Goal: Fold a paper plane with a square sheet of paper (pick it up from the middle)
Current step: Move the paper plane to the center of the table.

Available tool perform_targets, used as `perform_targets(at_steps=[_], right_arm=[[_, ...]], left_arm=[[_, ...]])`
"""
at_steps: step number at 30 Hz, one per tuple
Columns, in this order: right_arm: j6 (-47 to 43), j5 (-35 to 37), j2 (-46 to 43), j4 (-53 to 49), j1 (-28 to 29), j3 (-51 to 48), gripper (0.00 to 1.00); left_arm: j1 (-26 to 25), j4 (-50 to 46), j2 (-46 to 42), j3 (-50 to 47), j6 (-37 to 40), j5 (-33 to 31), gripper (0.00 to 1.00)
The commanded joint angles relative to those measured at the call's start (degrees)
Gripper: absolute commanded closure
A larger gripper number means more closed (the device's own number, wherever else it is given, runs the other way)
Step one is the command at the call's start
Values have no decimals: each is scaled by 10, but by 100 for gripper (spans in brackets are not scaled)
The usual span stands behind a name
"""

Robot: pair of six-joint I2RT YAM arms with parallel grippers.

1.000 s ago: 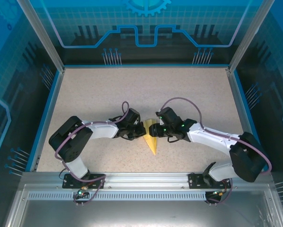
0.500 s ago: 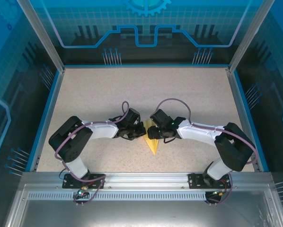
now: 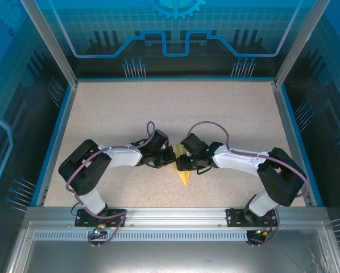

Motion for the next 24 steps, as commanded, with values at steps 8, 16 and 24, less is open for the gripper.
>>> perform_targets(at_steps=[8,16,24], right_arm=[[27,-32,2,12,15,-12,49],[24,-15,13,3,16,-4,48],[12,-37,8,25,19,-11,35]], left_arm=[[1,40,-25,1,-18,51,99],[2,38,-27,1,-15,56,98],[1,35,-20,5,-15,56,97]])
